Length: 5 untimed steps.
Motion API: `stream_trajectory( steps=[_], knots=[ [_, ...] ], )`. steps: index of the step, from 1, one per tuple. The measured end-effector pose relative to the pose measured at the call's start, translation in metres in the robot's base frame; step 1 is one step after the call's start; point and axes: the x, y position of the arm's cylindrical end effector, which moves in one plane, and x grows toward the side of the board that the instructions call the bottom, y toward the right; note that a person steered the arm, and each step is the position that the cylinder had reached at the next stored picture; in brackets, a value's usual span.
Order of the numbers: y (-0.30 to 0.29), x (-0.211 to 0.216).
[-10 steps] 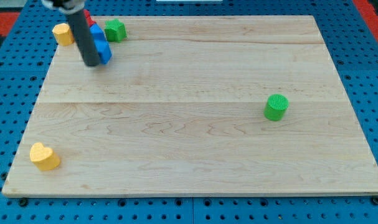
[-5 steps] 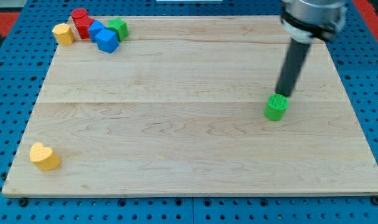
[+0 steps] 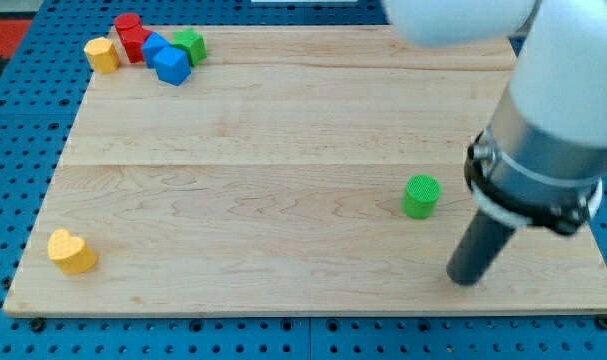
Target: Move the green circle below the blue cube
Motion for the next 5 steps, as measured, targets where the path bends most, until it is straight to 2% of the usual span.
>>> stream_trajectory(
  steps=[2, 3, 4, 5],
  knots=[
    [-0.040, -0.104],
    [-0.164, -0.123],
    [-0.245, -0.149],
    [-0.201, -0.117]
  ],
)
